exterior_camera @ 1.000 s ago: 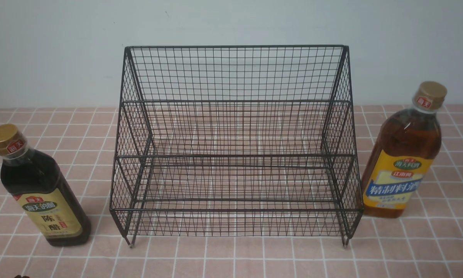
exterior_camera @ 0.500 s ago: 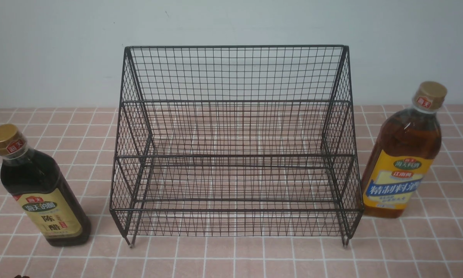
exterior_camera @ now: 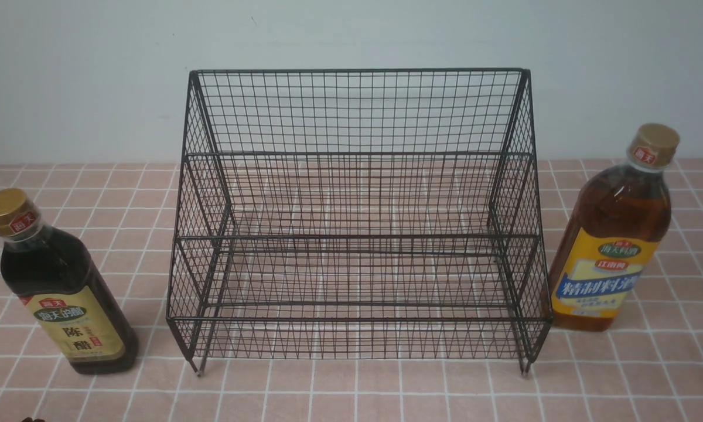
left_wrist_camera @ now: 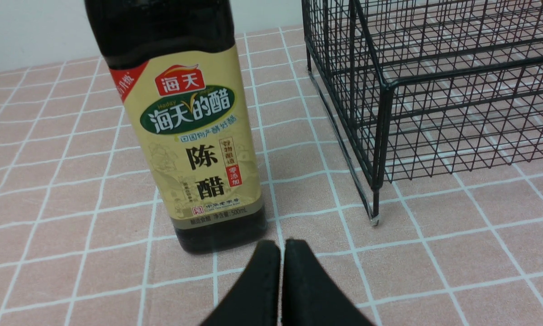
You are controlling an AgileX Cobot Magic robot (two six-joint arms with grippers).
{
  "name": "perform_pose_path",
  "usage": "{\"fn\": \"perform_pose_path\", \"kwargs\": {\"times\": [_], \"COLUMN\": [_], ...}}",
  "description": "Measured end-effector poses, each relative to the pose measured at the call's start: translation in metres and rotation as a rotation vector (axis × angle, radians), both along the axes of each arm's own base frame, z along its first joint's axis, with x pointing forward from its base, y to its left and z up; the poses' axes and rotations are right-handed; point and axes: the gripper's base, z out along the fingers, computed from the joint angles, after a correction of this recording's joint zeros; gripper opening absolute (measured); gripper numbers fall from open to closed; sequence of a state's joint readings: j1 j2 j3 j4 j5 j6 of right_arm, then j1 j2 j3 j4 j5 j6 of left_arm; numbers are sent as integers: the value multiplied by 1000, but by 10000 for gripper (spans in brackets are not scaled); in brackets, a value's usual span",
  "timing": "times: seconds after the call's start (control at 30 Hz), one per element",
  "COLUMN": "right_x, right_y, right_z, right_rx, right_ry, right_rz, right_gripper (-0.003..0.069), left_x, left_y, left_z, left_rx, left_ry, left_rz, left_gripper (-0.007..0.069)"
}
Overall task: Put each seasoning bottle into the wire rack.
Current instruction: Use the right arm to grab the condiment bottle closest to it
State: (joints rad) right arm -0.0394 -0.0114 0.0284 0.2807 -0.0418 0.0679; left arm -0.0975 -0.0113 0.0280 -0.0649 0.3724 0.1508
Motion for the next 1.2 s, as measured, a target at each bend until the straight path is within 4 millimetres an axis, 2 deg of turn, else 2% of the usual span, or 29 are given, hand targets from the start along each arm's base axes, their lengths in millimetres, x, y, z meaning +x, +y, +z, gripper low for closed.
{"fn": "perform_pose_path", "kwargs": {"times": [0.2,0.3,0.43,0.5,0.53,0.57,0.6,0.63,0.7,0.77,0.8,0.87,1.0,1.1,1.2], "right_x": [-4,-1,23,34,49,52,71,73,102,111,125,139,164,174,190], "right_y": [-3,-2,0,1,1,1,2,2,3,3,4,7,24,32,41], "right_z": [13,37,85,91,102,103,106,108,109,110,108,108,112,113,104], "right_rx": [104,100,-15,-45,-73,-77,-94,-94,-102,-105,-109,-118,-149,-166,-202], "right_ry": [-146,-164,-115,-79,-42,-36,24,25,106,126,162,183,174,175,214], "right_rz": [-6,5,13,15,22,22,33,34,57,66,78,108,195,231,263], "right_gripper": [-15,-15,-13,-10,-3,-3,13,15,61,83,119,182,329,380,433], "left_x": [0,0,0,0,0,0,0,0,0,0,0,0,0,0,0], "left_y": [0,0,0,0,0,0,0,0,0,0,0,0,0,0,0], "left_z": [0,0,0,0,0,0,0,0,0,0,0,0,0,0,0], "left_rx": [0,0,0,0,0,0,0,0,0,0,0,0,0,0,0], "left_ry": [0,0,0,0,0,0,0,0,0,0,0,0,0,0,0], "left_rz": [0,0,0,0,0,0,0,0,0,0,0,0,0,0,0], "left_gripper": [-7,-7,-7,-7,-7,-7,-7,-7,-7,-7,-7,-7,-7,-7,-7]}}
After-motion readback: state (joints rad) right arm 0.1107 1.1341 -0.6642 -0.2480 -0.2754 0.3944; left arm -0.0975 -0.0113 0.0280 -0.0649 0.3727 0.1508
